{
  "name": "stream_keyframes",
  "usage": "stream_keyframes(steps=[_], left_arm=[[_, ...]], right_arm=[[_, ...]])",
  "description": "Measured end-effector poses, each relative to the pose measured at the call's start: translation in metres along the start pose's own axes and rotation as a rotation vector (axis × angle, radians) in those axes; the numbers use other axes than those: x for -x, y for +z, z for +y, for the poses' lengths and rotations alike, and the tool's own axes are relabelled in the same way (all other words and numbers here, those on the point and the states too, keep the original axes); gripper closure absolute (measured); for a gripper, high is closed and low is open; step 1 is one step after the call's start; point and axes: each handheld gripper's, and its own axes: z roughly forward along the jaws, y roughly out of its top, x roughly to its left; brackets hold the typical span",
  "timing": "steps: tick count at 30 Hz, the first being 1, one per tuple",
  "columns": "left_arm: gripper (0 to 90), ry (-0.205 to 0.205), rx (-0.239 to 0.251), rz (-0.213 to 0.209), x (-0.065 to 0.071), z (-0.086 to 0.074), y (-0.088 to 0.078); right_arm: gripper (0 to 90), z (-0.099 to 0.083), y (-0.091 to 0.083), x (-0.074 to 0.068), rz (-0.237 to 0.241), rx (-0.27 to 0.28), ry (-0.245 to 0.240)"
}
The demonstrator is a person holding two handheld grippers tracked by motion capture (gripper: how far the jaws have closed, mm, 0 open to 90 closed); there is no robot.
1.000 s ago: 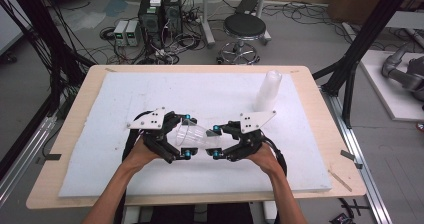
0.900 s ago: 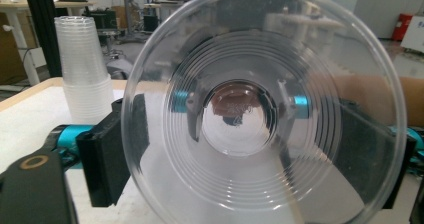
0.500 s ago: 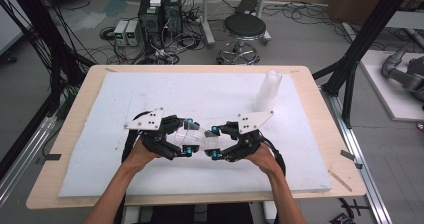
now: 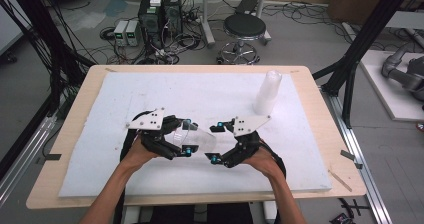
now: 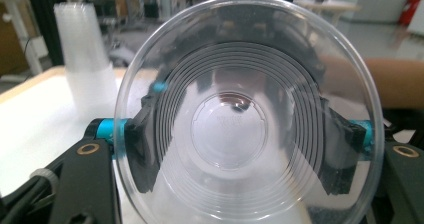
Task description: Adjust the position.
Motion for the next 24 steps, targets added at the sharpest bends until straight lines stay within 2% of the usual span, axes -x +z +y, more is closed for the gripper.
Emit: stream_keyframes(steps=[1,3,4,5,6,7,9,10,11,12,13,14,15,16,17,19,20,21,23,24], left_arm=[[32.2,0.007,-0.054,0.02,-0.002,0.003,0.0],[32.3,0.007,-0.103,0.034,-0.006,0.007,0.002],[32.3,0.007,-0.103,0.034,-0.006,0.007,0.002],[32.3,0.0,-0.126,0.039,-0.008,0.009,0.002],[32.3,-0.002,-0.179,0.045,-0.013,0.012,0.004],[32.4,0.0,-0.213,0.05,-0.015,0.014,0.005],[32.4,-0.008,-0.264,0.058,-0.02,0.018,0.008],[32.4,-0.008,-0.264,0.058,-0.02,0.018,0.008],[32.4,-0.016,-0.336,0.059,-0.027,0.021,0.011],[32.4,-0.016,-0.336,0.059,-0.027,0.021,0.011],[32.4,-0.023,-0.355,0.062,-0.029,0.022,0.012],[32.4,-0.019,-0.388,0.06,-0.032,0.023,0.014],[32.4,-0.014,-0.445,0.054,-0.037,0.026,0.019],[32.4,-0.014,-0.445,0.054,-0.037,0.026,0.019],[32.3,-0.011,-0.499,0.055,-0.042,0.028,0.024],[32.2,-0.008,-0.543,0.054,-0.048,0.029,0.029],[32.3,-0.008,-0.543,0.054,-0.048,0.029,0.029],[32.2,-0.013,-0.583,0.058,-0.053,0.031,0.034],[32.3,-0.009,-0.63,0.052,-0.059,0.032,0.037],[32.2,-0.009,-0.63,0.052,-0.059,0.032,0.037]], right_arm=[[15.9,-0.007,-0.005,-0.001,-0.066,-0.005,0.033],[15.9,-0.016,-0.01,-0.003,-0.123,-0.019,0.051],[15.9,-0.016,-0.01,-0.003,-0.123,-0.019,0.051],[16.0,-0.027,-0.016,-0.003,-0.173,-0.015,0.071],[16.0,-0.031,-0.02,-0.003,-0.196,-0.014,0.087],[16.0,-0.036,-0.023,-0.003,-0.221,-0.014,0.108],[16.0,-0.043,-0.03,-0.004,-0.267,-0.013,0.127],[16.0,-0.043,-0.03,-0.004,-0.267,-0.013,0.127],[16.0,-0.049,-0.036,-0.005,-0.318,-0.012,0.144],[16.0,-0.049,-0.036,-0.005,-0.318,-0.012,0.144],[16.0,-0.052,-0.039,-0.006,-0.343,-0.018,0.157],[16.1,-0.056,-0.042,-0.007,-0.383,-0.029,0.166],[16.6,-0.058,-0.044,-0.008,-0.4,-0.036,0.173],[16.6,-0.058,-0.044,-0.008,-0.4,-0.036,0.173],[16.6,-0.062,-0.047,-0.009,-0.443,-0.041,0.182],[16.6,-0.067,-0.05,-0.009,-0.495,-0.06,0.201],[16.6,-0.067,-0.05,-0.009,-0.495,-0.06,0.201],[16.6,-0.072,-0.053,-0.01,-0.526,-0.061,0.211],[16.6,-0.078,-0.056,-0.01,-0.56,-0.062,0.214],[16.6,-0.08,-0.058,-0.011,-0.576,-0.06,0.225]])
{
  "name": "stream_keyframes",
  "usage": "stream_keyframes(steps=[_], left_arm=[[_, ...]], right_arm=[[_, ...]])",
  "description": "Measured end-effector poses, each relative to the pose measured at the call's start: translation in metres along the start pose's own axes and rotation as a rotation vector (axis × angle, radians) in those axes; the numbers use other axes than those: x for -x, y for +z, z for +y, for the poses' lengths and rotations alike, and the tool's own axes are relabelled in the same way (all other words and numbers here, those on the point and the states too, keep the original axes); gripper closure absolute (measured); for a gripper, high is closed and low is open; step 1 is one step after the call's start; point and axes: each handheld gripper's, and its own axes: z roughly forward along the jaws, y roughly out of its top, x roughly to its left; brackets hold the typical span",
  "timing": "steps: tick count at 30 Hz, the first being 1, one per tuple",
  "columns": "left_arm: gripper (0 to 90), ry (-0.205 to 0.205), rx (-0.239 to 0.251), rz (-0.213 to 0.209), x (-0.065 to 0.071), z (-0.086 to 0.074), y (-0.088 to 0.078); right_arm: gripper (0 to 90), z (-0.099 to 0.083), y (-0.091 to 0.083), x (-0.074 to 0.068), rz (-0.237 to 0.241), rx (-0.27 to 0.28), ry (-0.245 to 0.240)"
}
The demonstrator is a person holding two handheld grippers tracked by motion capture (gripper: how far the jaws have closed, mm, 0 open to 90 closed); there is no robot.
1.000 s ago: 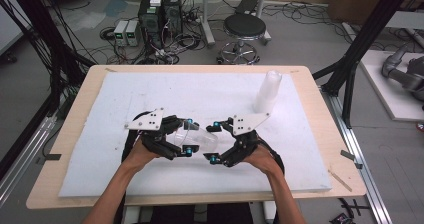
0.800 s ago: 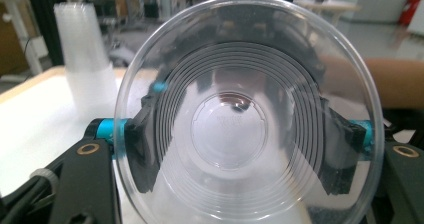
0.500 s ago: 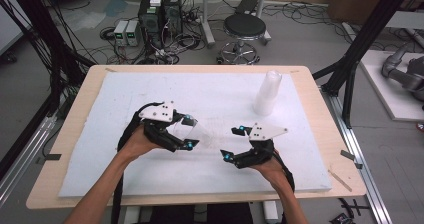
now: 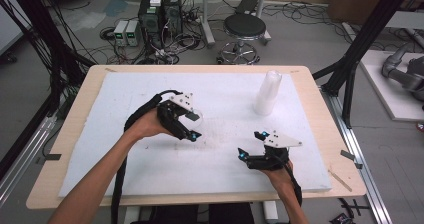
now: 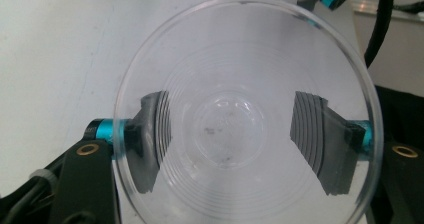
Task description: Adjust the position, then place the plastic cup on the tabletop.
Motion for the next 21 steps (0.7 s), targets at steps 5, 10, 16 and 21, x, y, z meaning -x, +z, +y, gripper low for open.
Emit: stream_keyframes(steps=[5,10,16,21], left_arm=[[31.9,0.002,-0.121,0.006,-0.011,0.01,0.006],[31.9,-0.006,-0.143,0.028,-0.015,0.013,0.007],[31.9,-0.001,-0.14,0.035,-0.014,0.015,0.006],[31.8,0.004,-0.142,0.042,-0.014,0.014,0.004]], right_arm=[[16.6,-0.01,-0.003,0.008,-0.062,-0.006,0.027],[16.6,-0.019,-0.002,0.012,-0.093,-0.003,0.041],[16.7,-0.02,-0.002,0.013,-0.092,0.002,0.048],[16.6,-0.021,-0.002,0.013,-0.087,0.004,0.048]])
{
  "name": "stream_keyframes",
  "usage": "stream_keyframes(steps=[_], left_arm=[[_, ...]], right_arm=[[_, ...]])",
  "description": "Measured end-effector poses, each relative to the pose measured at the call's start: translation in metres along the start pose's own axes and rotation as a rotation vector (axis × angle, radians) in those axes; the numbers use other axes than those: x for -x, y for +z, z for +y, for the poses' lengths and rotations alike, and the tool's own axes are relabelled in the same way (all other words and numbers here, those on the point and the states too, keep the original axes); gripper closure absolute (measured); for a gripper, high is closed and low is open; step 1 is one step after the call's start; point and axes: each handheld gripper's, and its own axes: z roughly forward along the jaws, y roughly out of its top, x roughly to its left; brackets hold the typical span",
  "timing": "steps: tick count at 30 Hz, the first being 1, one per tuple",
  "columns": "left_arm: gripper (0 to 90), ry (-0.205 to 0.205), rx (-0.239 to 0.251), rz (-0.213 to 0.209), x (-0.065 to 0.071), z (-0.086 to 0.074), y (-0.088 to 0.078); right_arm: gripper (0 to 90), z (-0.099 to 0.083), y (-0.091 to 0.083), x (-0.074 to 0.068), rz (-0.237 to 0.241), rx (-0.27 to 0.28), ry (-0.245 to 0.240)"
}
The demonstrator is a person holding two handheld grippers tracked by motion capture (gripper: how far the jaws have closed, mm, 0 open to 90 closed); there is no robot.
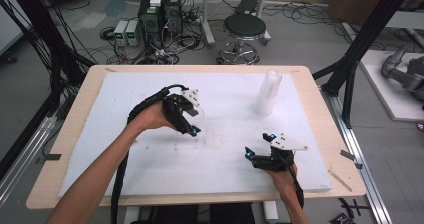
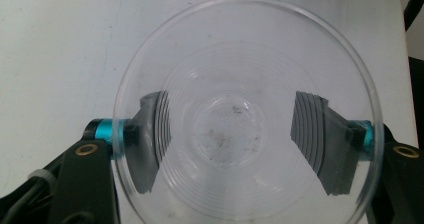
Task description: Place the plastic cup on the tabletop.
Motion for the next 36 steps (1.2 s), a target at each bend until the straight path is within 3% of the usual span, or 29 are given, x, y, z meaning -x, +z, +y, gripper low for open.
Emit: stream_keyframes(steps=[9,22,36], left_arm=[[31.5,-0.031,0.01,0.007,0.001,-0.007,0.014],[31.8,-0.055,-0.044,0.026,0.002,-0.015,0.034],[29.7,-0.041,-0.082,0.029,0.005,-0.011,0.051]], right_arm=[[16.6,0.0,0.001,0.001,0.006,-0.008,0.009],[16.7,0.0,0.001,0.001,0.011,-0.006,0.01],[16.8,0.0,0.0,0.001,0.01,-0.005,0.01]])
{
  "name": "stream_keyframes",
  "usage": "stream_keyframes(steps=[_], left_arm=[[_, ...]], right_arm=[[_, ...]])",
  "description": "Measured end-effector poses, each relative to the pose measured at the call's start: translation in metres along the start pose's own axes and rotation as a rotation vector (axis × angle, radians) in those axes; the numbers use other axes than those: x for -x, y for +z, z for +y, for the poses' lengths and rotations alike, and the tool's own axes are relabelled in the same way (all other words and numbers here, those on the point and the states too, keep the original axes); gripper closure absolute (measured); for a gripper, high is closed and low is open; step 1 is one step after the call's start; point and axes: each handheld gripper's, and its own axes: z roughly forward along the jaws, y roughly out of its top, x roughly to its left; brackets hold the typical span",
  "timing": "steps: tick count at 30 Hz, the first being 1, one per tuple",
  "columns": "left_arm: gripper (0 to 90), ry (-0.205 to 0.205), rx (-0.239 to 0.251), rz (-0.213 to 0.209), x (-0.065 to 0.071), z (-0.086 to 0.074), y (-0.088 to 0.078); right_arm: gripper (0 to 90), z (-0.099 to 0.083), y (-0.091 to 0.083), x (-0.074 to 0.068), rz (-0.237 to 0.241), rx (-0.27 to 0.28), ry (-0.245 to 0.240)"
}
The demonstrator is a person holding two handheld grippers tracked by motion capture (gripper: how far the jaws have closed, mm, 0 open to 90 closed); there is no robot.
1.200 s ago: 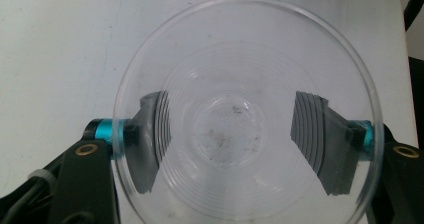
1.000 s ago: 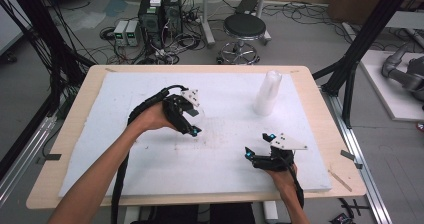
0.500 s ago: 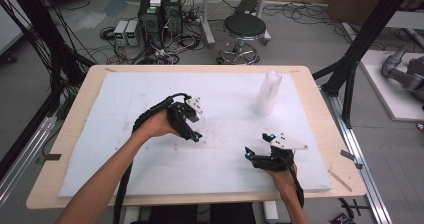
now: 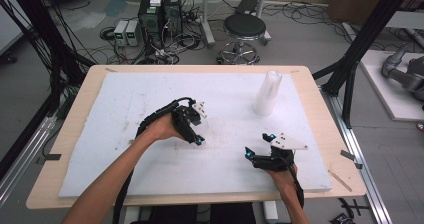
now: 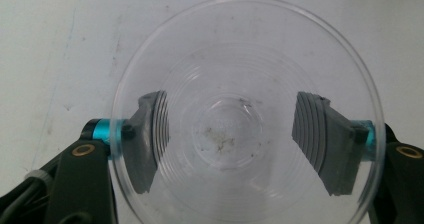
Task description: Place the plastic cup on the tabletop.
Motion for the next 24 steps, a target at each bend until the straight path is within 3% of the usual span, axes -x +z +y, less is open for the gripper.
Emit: stream_keyframes(steps=[3,6,9,13,19,22,24], left_arm=[[25.4,0.001,0.001,0.008,0.001,0.0,0.002],[11.5,0.001,0.03,0.04,0.002,-0.003,0.004],[6.6,-0.01,0.037,0.04,0.003,-0.008,0.006],[5.5,-0.049,0.063,0.036,0.001,-0.016,0.004],[5.5,-0.065,0.083,0.031,0.003,-0.026,0.004],[5.5,-0.079,0.119,0.032,0.005,-0.035,-0.001],[5.5,-0.091,0.168,0.031,0.007,-0.043,-0.008]], right_arm=[[16.8,0.0,0.0,0.0,0.001,0.0,0.002],[16.8,0.0,0.0,0.0,0.001,0.0,0.003],[16.9,0.0,0.0,0.0,-0.001,0.003,-0.006],[16.9,0.0,0.0,0.0,0.0,0.0,0.007],[16.9,0.0,0.0,0.0,-0.001,0.001,-0.001],[16.9,0.0,-0.001,-0.001,-0.004,0.004,0.001],[16.8,0.0,-0.001,-0.001,-0.006,0.01,-0.005]])
